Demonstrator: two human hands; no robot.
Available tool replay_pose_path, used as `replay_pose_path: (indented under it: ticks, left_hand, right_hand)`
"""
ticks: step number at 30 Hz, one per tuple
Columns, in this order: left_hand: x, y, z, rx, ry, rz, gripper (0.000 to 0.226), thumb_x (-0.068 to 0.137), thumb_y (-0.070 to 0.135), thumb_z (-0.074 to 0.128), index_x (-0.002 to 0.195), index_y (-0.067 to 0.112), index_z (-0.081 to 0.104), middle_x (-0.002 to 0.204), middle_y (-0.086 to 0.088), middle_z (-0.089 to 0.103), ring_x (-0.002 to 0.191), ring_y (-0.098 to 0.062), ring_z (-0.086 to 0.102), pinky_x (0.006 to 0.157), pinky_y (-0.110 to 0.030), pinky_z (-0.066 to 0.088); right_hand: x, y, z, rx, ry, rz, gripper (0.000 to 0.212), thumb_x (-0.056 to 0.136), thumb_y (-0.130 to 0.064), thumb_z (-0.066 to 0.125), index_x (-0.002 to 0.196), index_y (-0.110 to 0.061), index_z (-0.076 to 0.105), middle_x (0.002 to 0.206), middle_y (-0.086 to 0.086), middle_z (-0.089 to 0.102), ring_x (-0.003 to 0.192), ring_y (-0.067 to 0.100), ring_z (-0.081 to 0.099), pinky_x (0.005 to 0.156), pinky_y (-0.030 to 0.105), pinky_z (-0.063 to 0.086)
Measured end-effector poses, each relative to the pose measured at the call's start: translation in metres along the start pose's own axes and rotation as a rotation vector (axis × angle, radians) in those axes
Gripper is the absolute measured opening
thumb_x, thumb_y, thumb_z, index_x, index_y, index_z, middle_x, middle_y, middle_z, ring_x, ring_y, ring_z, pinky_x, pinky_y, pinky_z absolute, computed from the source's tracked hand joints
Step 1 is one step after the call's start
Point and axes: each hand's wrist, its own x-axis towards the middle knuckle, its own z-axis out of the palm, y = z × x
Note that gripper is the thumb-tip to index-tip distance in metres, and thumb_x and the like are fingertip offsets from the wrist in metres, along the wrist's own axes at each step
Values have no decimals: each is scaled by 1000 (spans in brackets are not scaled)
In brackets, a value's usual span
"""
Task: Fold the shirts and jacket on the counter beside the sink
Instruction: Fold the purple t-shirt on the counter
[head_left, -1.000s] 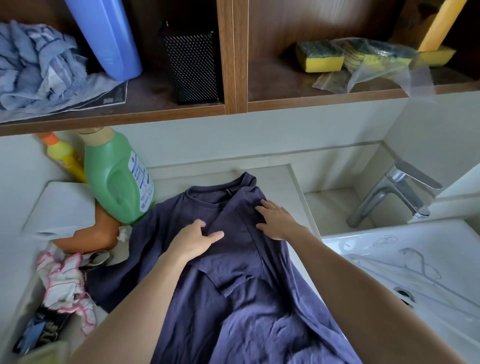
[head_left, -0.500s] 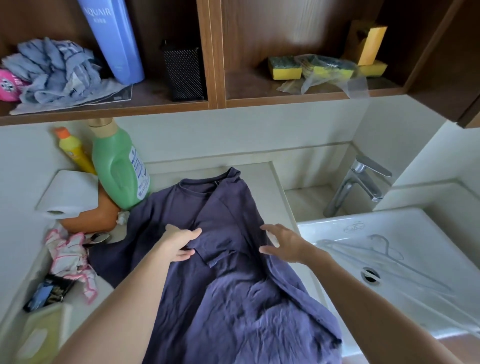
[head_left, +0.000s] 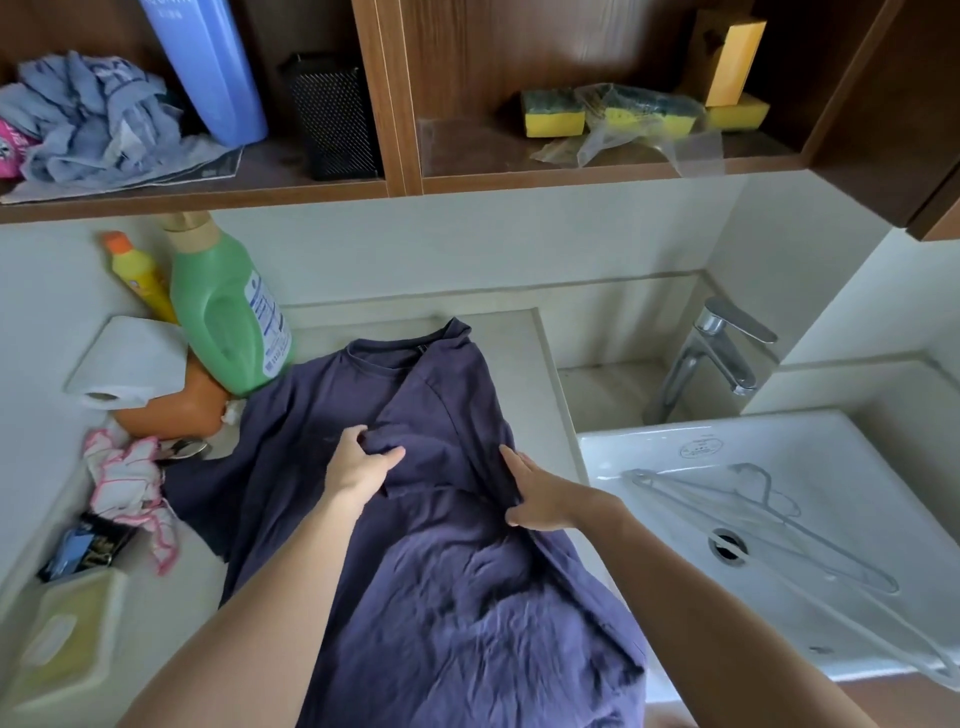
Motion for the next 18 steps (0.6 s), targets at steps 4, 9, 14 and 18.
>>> replay_pose_path:
  ticks: [4, 9, 14, 18]
  left_hand:
    - [0, 2, -2, -199, 92, 120, 47, 87, 12, 73, 130, 19, 54, 127, -1, 58, 114, -18, 58, 89, -24, 43]
    - [-5, 3, -14, 41, 97, 37, 57, 89, 8, 61, 141, 24, 45, 133, -7, 53, 92, -19, 59, 82, -31, 48]
    - [-35, -13, -11, 419, 109, 125, 45, 87, 18, 73, 129, 18, 54, 127, -13, 45, 112, -34, 53, 89, -37, 45]
    - [-70, -9, 12, 247, -33, 419, 11, 91, 17, 69, 89, 28, 67, 90, 5, 62, 85, -16, 62, 74, -24, 46]
  right_hand:
    - [9, 1, -6, 90, -23, 0, 92, 89, -23, 51, 158, -20, -9, 166, -2, 0, 152, 22, 10, 120, 35, 17]
    - [11, 3, -1, 98, -2, -21, 83, 94, -26, 47, 159, -20, -5, 167, -2, -3, 153, 20, 5, 122, 35, 11]
    - [-18, 15, 15, 189, 164, -61, 84, 93, -44, 62, 158, -23, 14, 160, 1, 29, 145, 20, 32, 120, 35, 27]
    - [-66, 32, 37, 174, 321, -75, 77, 87, -51, 68, 151, -25, 33, 145, 1, 47, 131, 17, 48, 113, 34, 37]
